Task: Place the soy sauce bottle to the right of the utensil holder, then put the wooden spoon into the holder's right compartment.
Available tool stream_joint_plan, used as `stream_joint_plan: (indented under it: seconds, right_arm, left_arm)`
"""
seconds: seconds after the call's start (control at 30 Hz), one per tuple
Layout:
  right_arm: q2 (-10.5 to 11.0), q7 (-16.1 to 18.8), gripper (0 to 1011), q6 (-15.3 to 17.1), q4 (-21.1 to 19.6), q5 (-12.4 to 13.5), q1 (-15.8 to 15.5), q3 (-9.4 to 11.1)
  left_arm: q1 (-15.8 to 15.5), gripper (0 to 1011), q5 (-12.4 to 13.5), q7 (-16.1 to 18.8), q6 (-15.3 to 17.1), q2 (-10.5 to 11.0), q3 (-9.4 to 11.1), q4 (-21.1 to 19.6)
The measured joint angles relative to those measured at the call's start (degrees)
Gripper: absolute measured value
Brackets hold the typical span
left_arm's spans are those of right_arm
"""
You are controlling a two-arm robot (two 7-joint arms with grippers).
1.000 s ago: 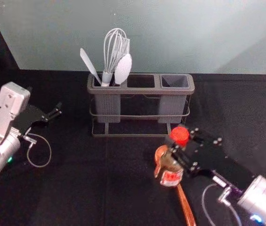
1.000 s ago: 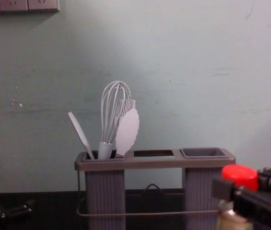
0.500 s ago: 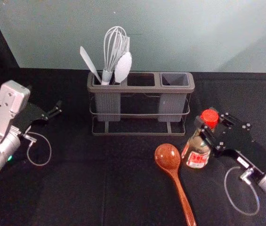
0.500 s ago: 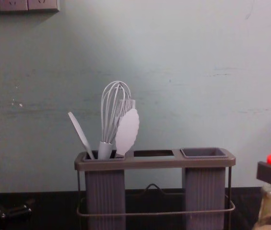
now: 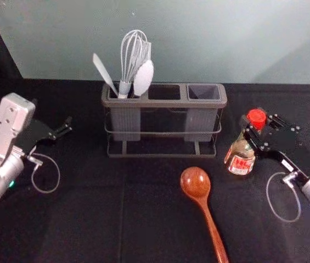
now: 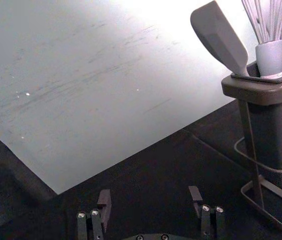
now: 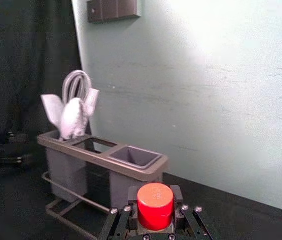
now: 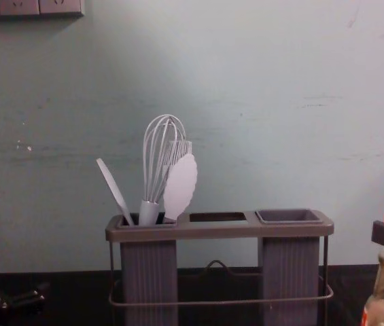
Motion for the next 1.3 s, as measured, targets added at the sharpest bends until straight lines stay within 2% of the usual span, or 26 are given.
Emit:
stream_joint_plan:
  seconds: [0.43,0.73,1.3]
  right_arm:
    - [-3.0,-0.3,383,1.1,9.1,-1.3,7.7,-1.4]
    - [-4.5,-0.1,382,1.3,13.3,-1.3,11.1,-1.9]
    - [-5.7,0.2,382,1.6,16.0,-1.0,14.2,-2.4]
  left_arm:
    - [0.0,1011,0.0,0.0,0.0,0.0,0.0,0.0]
    - [0.0,1011,0.0,0.0,0.0,0.0,0.0,0.0]
    - [0.0,1011,0.0,0.0,0.0,0.0,0.0,0.0]
